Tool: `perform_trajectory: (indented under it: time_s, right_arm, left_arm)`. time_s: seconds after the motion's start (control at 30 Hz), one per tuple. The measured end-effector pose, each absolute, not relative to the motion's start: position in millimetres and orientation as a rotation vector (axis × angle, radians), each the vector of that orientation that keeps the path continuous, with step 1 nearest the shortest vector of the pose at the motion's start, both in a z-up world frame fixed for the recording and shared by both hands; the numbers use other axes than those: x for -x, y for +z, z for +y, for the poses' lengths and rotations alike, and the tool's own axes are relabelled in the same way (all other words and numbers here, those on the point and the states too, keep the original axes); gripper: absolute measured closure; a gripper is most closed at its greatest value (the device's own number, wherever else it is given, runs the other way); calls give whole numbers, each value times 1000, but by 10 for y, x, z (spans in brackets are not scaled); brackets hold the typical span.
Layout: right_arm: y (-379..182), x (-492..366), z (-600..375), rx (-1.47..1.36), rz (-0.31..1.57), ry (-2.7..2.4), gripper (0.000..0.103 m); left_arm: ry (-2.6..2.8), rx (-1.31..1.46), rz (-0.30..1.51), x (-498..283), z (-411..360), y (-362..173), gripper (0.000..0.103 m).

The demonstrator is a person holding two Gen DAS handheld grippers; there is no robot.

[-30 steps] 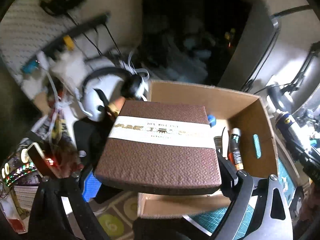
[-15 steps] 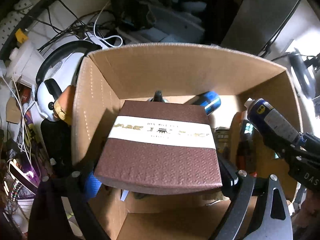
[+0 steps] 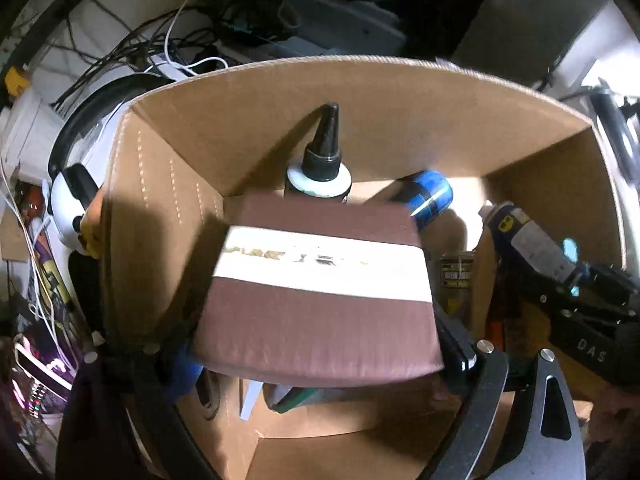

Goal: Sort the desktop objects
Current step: 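Open left tool to drop the brown box into the cardboard box while right tool drops the can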

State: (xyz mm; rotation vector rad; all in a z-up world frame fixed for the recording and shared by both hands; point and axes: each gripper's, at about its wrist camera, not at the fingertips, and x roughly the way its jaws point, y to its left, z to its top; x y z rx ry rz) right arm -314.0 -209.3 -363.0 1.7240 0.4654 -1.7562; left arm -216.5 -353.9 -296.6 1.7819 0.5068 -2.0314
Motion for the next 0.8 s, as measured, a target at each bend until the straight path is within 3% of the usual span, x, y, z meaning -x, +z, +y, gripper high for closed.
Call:
perform_trajectory:
  time_s: [0.47, 0.7, 0.8]
  right_arm:
    - [-3482, 3035, -2224, -1645, 542, -1770, 56]
    - [-3317, 2976, -2195, -1605, 534, -1795, 56]
    - [-3223, 2918, -2180, -1573, 534, -1817, 52]
  left_arm:
    - [-2032, -1780, 500, 2107, -3490, -2934, 10]
    - [-2127, -1669, 423, 2033, -3419, -2631, 8]
    - [-2146, -1623, 395, 1985, -3384, -2517, 7]
